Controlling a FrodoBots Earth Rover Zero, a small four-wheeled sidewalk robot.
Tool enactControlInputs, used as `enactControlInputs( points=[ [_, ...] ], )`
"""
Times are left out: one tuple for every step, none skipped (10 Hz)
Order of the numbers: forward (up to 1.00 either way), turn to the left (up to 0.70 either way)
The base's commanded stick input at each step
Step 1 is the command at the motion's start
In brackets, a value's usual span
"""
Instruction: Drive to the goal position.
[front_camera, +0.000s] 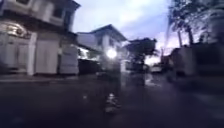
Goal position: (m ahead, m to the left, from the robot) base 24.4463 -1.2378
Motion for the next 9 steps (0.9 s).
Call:
enactControlInputs(
  points=[
    [0.7, -0.14],
    [0.7, 0.0],
    [0.7, 0.0],
    [0.7, 0.0],
    [0.7, 0.0],
    [0.7, 0.0],
    [0.7, 0.0],
    [0.7, 0.0],
    [0.7, -0.13]
  ],
)
